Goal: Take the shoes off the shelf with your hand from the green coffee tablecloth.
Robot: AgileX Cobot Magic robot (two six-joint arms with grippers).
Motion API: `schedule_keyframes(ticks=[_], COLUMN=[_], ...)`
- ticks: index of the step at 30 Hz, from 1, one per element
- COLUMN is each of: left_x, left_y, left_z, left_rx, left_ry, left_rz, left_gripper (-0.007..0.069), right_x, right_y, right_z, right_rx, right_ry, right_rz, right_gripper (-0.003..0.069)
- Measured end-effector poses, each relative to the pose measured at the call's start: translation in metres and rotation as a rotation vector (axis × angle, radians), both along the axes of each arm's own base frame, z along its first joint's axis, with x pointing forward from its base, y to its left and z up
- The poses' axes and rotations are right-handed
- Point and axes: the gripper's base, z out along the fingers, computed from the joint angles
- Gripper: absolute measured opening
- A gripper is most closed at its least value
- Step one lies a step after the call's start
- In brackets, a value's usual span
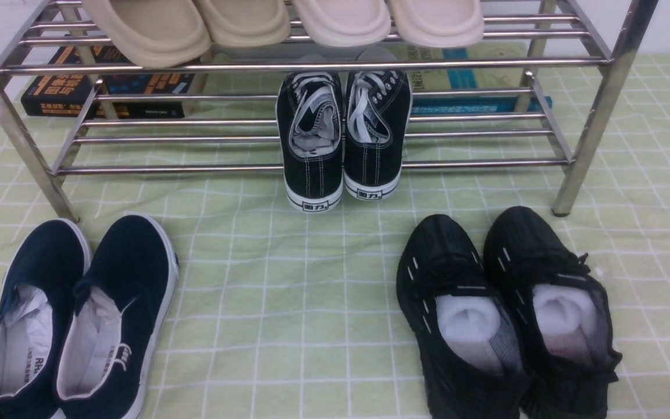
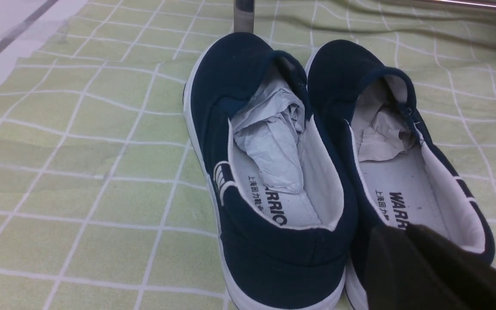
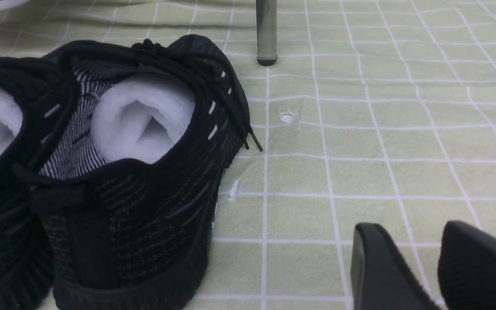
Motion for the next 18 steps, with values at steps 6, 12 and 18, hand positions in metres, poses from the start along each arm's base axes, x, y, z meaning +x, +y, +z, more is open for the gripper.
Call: schedule_keyframes(ticks=[6,12,18], left_x=[0.0000,-0.0001,-0.0001], left_y=[0.0001,0.0006,0.0008], left_z=[-0.0001,-0.0001,-0.0001], left_rx=[0.004,0.017,0.024], left_ry=[0.001,0.002,0.002], left_rz=[0.000,0.002,0.002], left_gripper=[0.0054,0.0064,0.0067], right_x=[0.0000,0.0000,0.0000], right_y=[0.0000,0.0000,0.0000], right_z=[0.0000,0.0000,0.0000], right_rx=[0.000,0.000,0.000], right_ry=[0.000,0.000,0.000], right_rz=[0.000,0.000,0.000], right_gripper=[0.0237,0.0237,0.0237])
